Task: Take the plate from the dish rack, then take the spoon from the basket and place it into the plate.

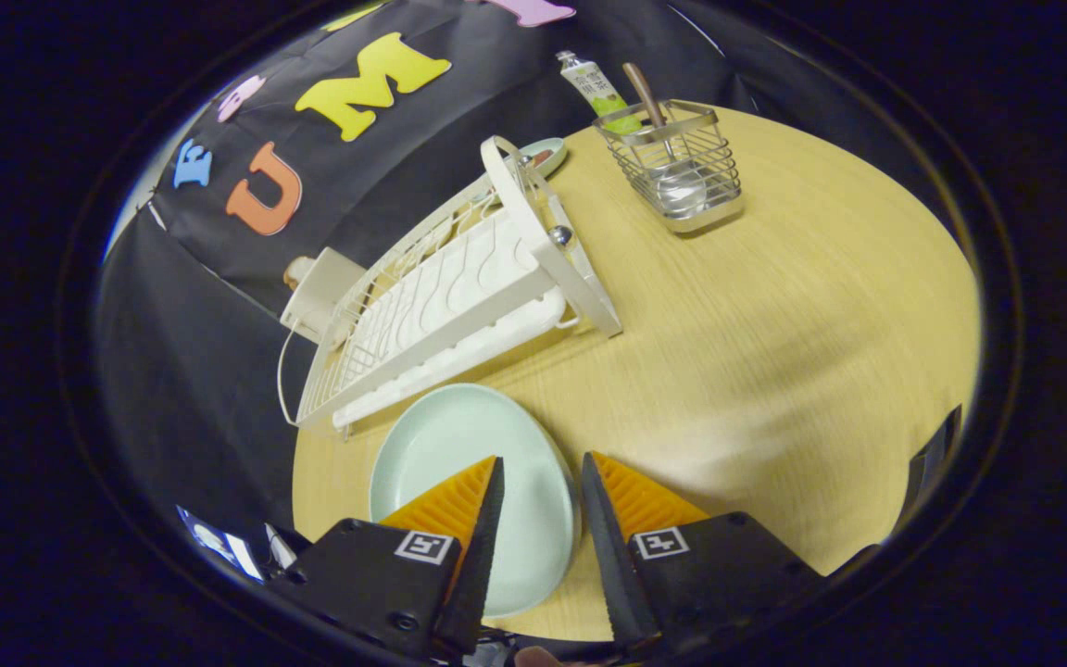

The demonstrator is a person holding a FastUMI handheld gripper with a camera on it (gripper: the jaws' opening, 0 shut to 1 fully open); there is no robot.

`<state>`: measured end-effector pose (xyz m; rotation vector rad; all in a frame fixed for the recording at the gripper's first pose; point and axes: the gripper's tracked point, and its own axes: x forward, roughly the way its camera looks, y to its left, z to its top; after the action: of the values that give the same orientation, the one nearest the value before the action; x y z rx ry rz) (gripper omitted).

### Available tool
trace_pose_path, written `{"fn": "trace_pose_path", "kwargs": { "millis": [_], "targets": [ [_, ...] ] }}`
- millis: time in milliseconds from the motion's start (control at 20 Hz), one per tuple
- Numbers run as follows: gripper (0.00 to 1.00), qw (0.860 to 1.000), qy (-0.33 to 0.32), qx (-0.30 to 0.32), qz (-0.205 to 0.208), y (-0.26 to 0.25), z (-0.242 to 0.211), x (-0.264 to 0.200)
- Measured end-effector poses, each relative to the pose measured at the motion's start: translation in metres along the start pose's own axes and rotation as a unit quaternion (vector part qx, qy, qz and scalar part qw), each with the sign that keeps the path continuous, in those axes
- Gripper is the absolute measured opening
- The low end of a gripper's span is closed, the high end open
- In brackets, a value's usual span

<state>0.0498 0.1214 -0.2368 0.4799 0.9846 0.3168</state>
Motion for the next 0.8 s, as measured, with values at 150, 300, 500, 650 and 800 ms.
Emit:
{"fn": "trace_pose_path", "kwargs": {
  "millis": [150, 300, 500, 650, 800],
  "targets": [
    [0.61, 0.997, -0.058, -0.042, -0.021, -0.004, 0.016, -0.018],
    [0.67, 0.984, -0.134, -0.104, -0.058, -0.009, 0.039, -0.047],
    [0.83, 0.942, -0.250, -0.189, -0.123, -0.017, 0.085, -0.095],
    [1.00, 0.917, -0.306, -0.206, -0.154, -0.026, 0.117, -0.120],
    [1.00, 0.903, -0.337, -0.207, -0.169, -0.033, 0.152, -0.135]
  ]
}}
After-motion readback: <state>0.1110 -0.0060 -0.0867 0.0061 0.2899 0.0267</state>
